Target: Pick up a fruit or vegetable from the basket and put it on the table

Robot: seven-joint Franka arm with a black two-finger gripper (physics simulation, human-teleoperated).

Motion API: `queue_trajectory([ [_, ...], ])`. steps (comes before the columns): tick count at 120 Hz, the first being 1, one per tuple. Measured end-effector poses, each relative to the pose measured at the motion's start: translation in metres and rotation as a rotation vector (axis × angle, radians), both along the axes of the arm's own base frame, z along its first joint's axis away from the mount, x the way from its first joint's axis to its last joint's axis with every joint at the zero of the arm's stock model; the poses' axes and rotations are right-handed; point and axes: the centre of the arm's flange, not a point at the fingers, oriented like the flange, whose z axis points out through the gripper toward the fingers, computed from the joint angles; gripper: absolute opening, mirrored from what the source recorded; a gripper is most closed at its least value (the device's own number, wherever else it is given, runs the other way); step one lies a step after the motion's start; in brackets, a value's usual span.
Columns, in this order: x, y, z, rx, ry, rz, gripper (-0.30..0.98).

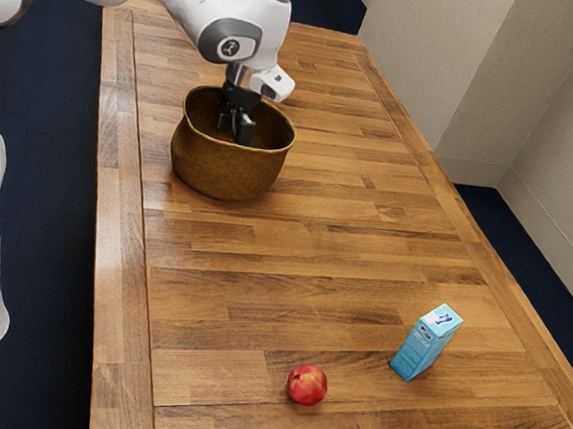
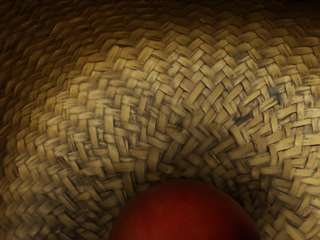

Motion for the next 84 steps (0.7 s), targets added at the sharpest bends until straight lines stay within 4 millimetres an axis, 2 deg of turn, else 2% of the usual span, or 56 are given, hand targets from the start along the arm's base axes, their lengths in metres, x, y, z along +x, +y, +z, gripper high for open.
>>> queue_trajectory([
  [19,-0.002,0.009,-0.004,-0.003,0.005,0.018,0.69],
  [84,0.001,0.009,-0.017,-0.013,0.024,0.025,0.67],
])
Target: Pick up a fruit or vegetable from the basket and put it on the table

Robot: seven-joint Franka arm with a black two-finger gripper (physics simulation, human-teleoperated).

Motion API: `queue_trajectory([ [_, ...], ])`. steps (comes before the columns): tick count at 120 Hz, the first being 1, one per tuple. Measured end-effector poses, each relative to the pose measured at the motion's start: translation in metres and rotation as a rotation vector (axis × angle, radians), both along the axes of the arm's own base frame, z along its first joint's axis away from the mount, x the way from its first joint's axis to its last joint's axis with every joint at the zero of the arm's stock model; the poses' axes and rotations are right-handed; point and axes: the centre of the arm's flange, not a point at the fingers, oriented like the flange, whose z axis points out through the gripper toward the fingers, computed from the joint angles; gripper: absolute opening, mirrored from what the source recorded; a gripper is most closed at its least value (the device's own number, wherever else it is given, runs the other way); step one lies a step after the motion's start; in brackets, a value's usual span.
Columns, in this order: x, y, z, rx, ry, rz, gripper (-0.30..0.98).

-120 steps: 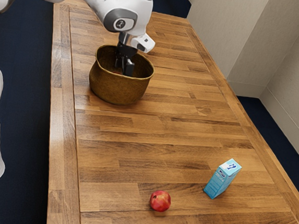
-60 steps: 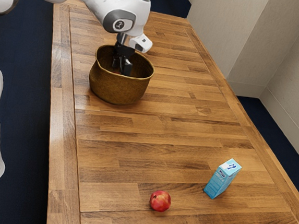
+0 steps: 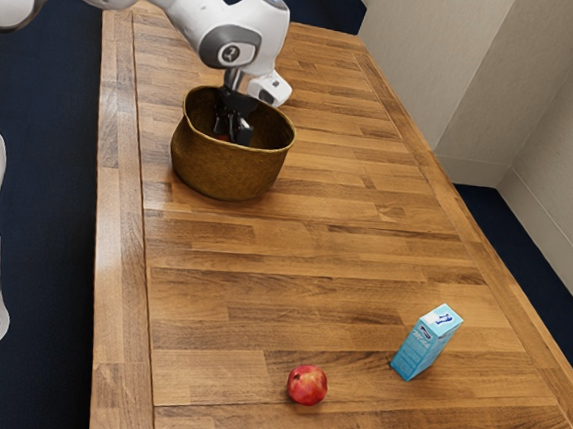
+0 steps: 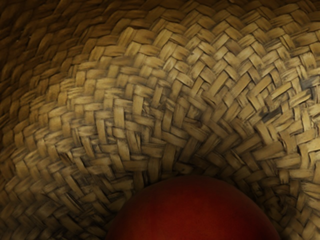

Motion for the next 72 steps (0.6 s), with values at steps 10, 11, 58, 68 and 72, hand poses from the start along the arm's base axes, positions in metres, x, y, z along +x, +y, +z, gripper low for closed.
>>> queue_trajectory([
  [10,0.001,0.000,-0.002,-0.005,0.002,0.003,0.55],
  [11,0.001,0.000,-0.002,-0.006,0.002,0.003,0.53],
  [58,-0.008,0.001,0.034,-0.012,-0.078,0.009,0.30],
  [68,-0.016,-0.001,0.067,-0.014,-0.136,0.003,0.30],
  [72,-0.019,-0.004,0.084,-0.013,-0.163,-0.006,0.30],
])
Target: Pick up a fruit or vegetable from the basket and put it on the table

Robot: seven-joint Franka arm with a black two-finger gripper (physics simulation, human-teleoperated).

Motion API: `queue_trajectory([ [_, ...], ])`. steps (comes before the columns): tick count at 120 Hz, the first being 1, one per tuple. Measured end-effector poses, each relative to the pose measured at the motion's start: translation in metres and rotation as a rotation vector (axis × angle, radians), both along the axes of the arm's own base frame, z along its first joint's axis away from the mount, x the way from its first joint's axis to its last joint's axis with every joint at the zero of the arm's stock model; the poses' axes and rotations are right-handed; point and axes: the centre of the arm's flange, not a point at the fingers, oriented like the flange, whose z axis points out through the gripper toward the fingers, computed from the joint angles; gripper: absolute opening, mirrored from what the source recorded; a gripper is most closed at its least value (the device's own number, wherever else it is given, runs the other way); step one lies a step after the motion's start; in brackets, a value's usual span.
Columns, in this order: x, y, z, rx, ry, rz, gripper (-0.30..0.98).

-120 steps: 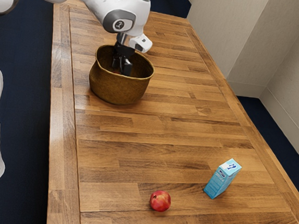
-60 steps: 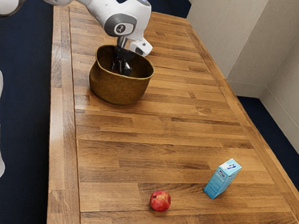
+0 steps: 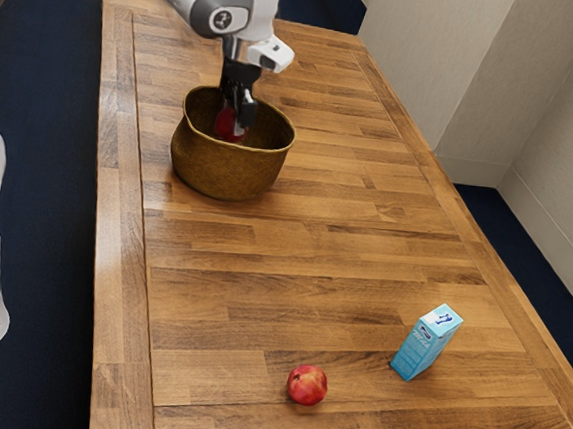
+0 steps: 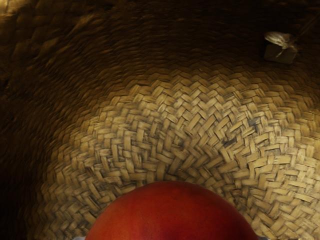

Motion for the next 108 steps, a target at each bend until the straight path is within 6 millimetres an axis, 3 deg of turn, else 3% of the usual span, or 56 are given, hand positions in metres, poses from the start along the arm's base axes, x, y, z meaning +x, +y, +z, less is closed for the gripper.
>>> queue_trajectory([
  [18,-0.014,-0.040,0.080,0.027,-0.101,-0.080,0.27],
  [29,-0.013,-0.089,0.131,0.062,-0.148,-0.168,0.27],
  [39,-0.006,-0.132,0.157,0.069,-0.167,-0.239,0.28],
  [57,0.034,-0.202,0.165,0.068,-0.141,-0.354,0.27],
  [77,0.057,-0.280,0.162,0.062,-0.122,-0.488,0.27],
  [93,0.060,-0.292,0.159,0.048,-0.113,-0.511,0.26],
  [108,0.059,-0.294,0.158,0.036,-0.105,-0.516,0.52],
])
